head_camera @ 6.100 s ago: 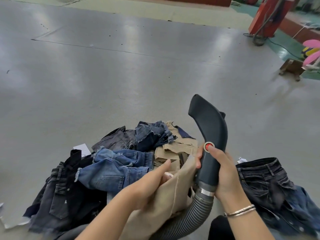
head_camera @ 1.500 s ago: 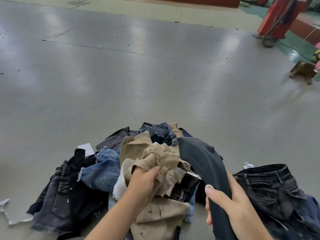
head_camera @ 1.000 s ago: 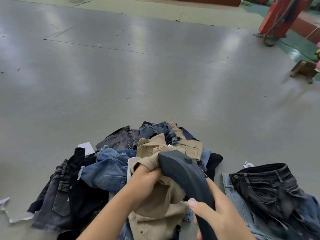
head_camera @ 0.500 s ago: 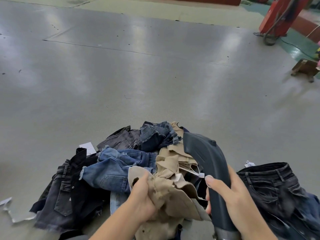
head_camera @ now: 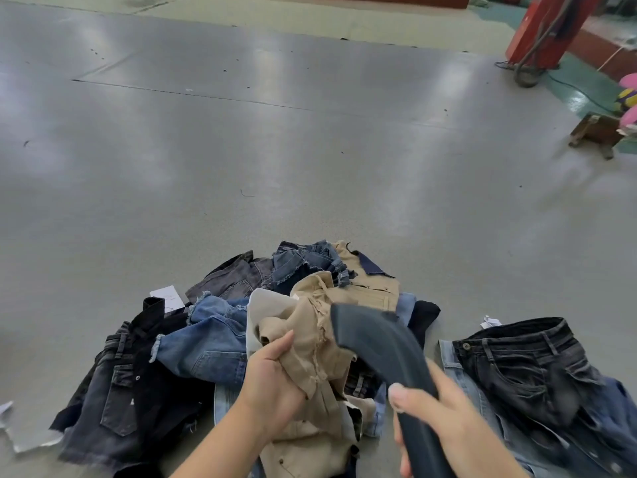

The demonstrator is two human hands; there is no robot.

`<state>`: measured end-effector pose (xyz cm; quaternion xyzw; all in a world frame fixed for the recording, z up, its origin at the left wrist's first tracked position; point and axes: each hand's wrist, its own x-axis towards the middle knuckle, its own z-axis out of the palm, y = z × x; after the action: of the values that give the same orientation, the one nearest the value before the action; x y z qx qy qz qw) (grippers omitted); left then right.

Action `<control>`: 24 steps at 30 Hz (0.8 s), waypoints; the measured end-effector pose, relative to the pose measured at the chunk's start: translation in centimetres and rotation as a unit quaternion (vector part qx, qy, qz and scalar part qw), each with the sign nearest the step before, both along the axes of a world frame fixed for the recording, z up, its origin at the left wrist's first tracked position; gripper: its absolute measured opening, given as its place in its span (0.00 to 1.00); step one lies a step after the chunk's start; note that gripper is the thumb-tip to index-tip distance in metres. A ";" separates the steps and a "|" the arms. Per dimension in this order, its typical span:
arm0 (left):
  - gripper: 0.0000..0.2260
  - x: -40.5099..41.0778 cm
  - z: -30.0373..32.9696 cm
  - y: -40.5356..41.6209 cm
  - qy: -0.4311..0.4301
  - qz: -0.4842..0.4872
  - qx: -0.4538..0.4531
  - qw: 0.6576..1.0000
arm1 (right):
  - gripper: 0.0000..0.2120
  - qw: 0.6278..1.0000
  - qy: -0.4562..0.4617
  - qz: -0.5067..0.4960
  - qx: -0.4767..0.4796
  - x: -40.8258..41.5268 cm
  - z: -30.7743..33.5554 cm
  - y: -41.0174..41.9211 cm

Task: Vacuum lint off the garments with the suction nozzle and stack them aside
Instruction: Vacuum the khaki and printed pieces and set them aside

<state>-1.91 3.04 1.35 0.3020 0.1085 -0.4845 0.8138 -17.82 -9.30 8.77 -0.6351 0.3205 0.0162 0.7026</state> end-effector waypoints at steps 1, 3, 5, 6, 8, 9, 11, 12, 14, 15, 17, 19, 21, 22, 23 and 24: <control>0.18 0.0 -0.1 0.0 -0.004 -0.013 0.003 1.000 | 0.20 1.000 0.016 0.020 -0.008 0.0 -0.2 0.6; 0.21 -0.3 -0.5 -0.1 0.002 -0.044 0.010 0.999 | 0.23 0.997 0.047 0.039 -0.043 0.2 -0.9 1.5; 0.21 -0.7 -0.7 -0.2 0.002 -0.068 0.015 0.998 | 0.21 0.995 0.071 0.032 -0.067 0.4 -1.4 1.7; 0.20 -0.8 -0.7 -0.2 -0.005 -0.074 0.016 0.997 | 0.19 0.995 0.075 0.021 -0.063 0.5 -1.6 1.7; 0.20 -0.7 -0.8 -0.1 -0.014 -0.074 0.012 0.997 | 0.11 0.997 0.071 -0.001 -0.031 0.8 -1.7 1.4; 0.19 -0.6 -0.8 0.0 -0.013 -0.071 0.006 0.997 | 0.09 0.998 0.068 -0.006 -0.016 0.9 -1.6 1.2; 0.18 -0.5 -0.9 0.2 -0.005 -0.071 -0.005 0.997 | 0.08 0.998 0.055 -0.019 -0.003 1.2 -1.3 1.0; 0.18 -0.5 -0.9 0.3 -0.001 -0.074 -0.002 0.997 | 0.07 0.998 0.046 -0.032 -0.006 1.5 -1.2 0.8; 0.18 -0.7 -0.9 0.5 0.010 -0.084 0.024 0.996 | 0.07 0.997 0.037 -0.073 -0.012 2.0 -0.9 0.0; 0.19 -1.0 -0.9 0.5 0.012 -0.090 0.039 0.995 | 0.08 0.995 0.037 -0.094 -0.015 2.3 -0.9 -0.6; 0.19 -1.5 -1.1 0.1 0.013 -0.087 0.075 0.993 | 0.08 0.991 0.034 -0.128 -0.020 2.7 -0.8 -1.8; 0.16 -1.7 -1.6 -0.1 0.026 -0.064 0.112 0.991 | 0.08 0.989 0.022 -0.147 -0.026 2.8 -1.1 -2.5; 0.13 -1.7 -1.7 -0.3 0.066 -0.057 0.138 0.987 | 0.08 0.988 0.008 -0.154 -0.024 2.8 -1.5 -2.4; 0.16 -1.6 -1.8 -0.2 0.080 -0.062 0.153 0.983 | 0.09 0.988 0.001 -0.155 -0.021 2.7 -1.7 -2.2; 0.18 -1.5 -1.9 -0.1 0.084 -0.076 0.162 0.980 | 0.09 0.988 -0.005 -0.155 -0.019 2.7 -1.9 -1.9; 0.18 -1.5 -1.6 -0.1 0.080 -0.094 0.166 0.978 | 0.09 0.988 -0.010 -0.153 -0.017 2.7 -2.0 -1.7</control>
<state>-3.41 2.96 -0.27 0.4020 0.2227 -0.5568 0.6920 -15.11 -11.03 6.76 -0.5907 0.4072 -0.1035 0.6889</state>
